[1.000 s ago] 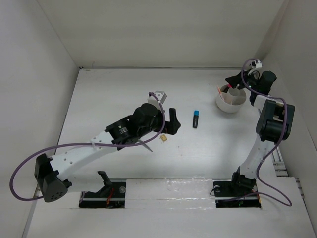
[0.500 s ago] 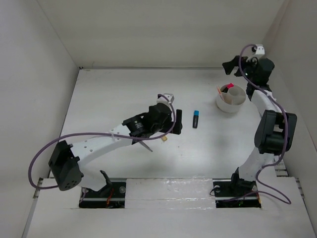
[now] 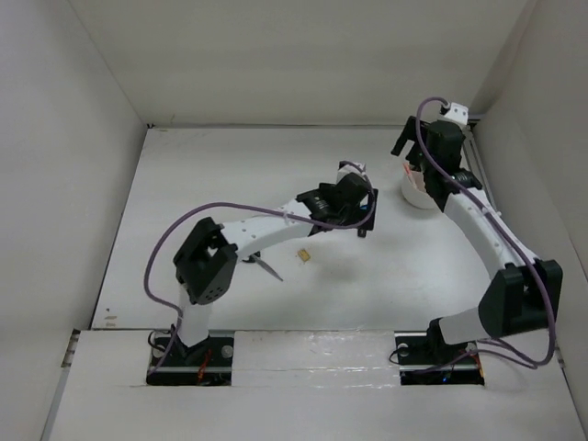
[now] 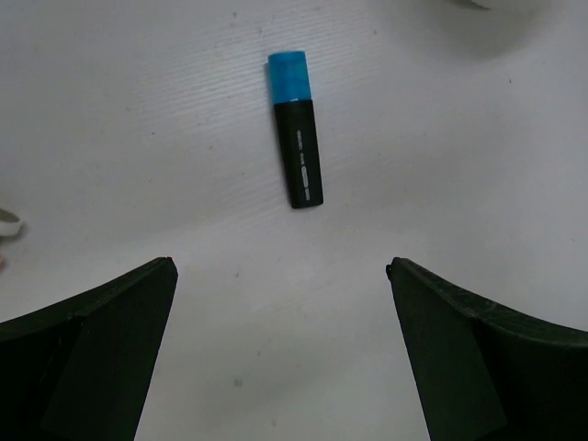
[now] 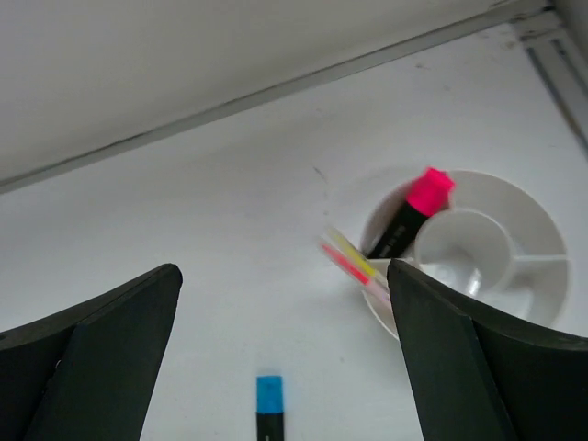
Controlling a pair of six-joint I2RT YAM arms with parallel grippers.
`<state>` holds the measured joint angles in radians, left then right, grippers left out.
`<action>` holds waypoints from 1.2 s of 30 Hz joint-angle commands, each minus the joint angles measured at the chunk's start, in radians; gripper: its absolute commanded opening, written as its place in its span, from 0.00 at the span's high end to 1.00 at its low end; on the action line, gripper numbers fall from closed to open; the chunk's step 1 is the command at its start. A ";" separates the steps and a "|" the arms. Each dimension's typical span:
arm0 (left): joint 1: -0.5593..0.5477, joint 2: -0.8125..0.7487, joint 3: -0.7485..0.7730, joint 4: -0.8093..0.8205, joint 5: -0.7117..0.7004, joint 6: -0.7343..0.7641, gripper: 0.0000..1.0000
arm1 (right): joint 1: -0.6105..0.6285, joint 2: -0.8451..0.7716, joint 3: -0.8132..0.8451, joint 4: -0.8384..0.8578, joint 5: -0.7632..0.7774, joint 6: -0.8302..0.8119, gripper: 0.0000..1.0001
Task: Sort the stationery into containers
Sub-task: Pick up the stationery from the center of the board.
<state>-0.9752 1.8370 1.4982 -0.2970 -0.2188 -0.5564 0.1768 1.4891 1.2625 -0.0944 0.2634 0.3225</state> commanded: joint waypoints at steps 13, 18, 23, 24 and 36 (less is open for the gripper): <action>-0.054 0.533 0.577 -0.240 -0.160 -0.077 0.07 | 0.000 -0.472 -0.230 -0.077 0.005 0.053 0.00; -0.054 0.619 0.678 -0.304 -0.192 -0.086 0.09 | 0.000 -0.492 -0.256 -0.051 -0.073 0.053 0.00; -0.054 0.663 0.718 -0.346 -0.203 -0.115 0.25 | 0.000 -0.513 -0.265 -0.051 -0.073 0.053 0.01; -0.054 0.674 0.727 -0.358 -0.203 -0.116 0.33 | 0.000 -0.513 -0.275 -0.051 -0.073 0.053 0.01; -0.036 0.703 0.662 -0.424 -0.111 -0.109 0.97 | -0.077 -0.573 -0.275 -0.051 -0.184 0.104 0.01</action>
<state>-1.0260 2.4989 2.1998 -0.6434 -0.3977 -0.6666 0.1192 0.9360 0.9821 -0.1741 0.1326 0.4019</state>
